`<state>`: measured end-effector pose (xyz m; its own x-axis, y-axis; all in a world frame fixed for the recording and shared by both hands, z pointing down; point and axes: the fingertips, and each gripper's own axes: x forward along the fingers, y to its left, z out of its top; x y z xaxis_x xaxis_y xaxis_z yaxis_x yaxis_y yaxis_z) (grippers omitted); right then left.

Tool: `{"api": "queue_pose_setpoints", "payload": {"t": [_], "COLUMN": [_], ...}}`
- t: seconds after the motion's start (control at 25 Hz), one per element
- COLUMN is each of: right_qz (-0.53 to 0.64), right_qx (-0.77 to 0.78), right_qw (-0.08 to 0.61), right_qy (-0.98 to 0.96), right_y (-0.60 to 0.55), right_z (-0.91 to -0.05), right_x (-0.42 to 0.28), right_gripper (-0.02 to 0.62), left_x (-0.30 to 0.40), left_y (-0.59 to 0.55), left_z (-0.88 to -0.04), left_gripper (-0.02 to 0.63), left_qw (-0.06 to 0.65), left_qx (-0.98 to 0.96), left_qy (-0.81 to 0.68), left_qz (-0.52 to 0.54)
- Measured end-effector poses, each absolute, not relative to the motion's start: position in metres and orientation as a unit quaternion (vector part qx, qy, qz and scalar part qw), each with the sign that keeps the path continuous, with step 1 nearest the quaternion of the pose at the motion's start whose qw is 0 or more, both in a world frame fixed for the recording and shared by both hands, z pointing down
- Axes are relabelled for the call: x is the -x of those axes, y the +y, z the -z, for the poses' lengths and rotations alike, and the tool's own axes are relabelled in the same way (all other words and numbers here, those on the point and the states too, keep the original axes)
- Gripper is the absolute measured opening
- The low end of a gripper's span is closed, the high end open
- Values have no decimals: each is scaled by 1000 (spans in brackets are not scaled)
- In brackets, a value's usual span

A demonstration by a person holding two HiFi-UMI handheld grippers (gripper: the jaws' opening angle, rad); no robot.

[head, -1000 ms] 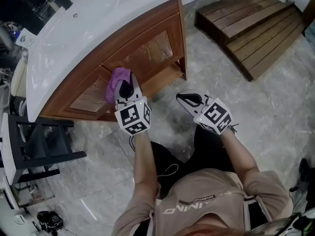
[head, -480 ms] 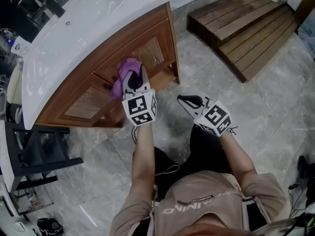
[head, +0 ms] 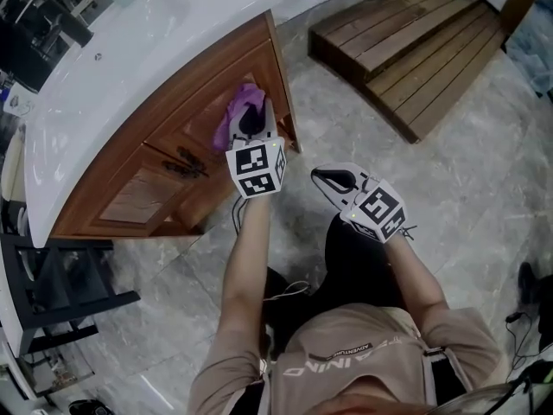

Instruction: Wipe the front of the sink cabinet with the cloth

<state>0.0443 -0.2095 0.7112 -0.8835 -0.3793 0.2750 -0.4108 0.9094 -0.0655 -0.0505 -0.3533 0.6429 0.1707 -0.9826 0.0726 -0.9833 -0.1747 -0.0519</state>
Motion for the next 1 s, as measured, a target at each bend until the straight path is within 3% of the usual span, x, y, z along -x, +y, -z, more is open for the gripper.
{"api": "queue_pose_setpoints", "payload": {"t": [0.36,0.6,0.8,1.0], "right_qz": [-56,-58,-64,-76], "right_qx": [-227,-225,-212,-179], "right_qw": [138,138,128,108], "right_qy": [-962,-963,-967,-975], "right_y": [-216,-221,-219,-218], "right_z": [-707,-707,-707,-709], "right_x": [-69,-71,-59,-30], "right_gripper": [12,12,12,12], "left_x": [-22,-54,-38,29], "left_y": [-380,-361,-307,-230], "left_z": [-642,-626,-611,-606], "left_gripper": [37,37,37,37], "left_qw": [26,5,-3,-13], "left_qx": [-845,-876,-877,-846], "left_qy": [-534,-481,-481,-533], "left_qz": [-20,-17,-9,-20]}}
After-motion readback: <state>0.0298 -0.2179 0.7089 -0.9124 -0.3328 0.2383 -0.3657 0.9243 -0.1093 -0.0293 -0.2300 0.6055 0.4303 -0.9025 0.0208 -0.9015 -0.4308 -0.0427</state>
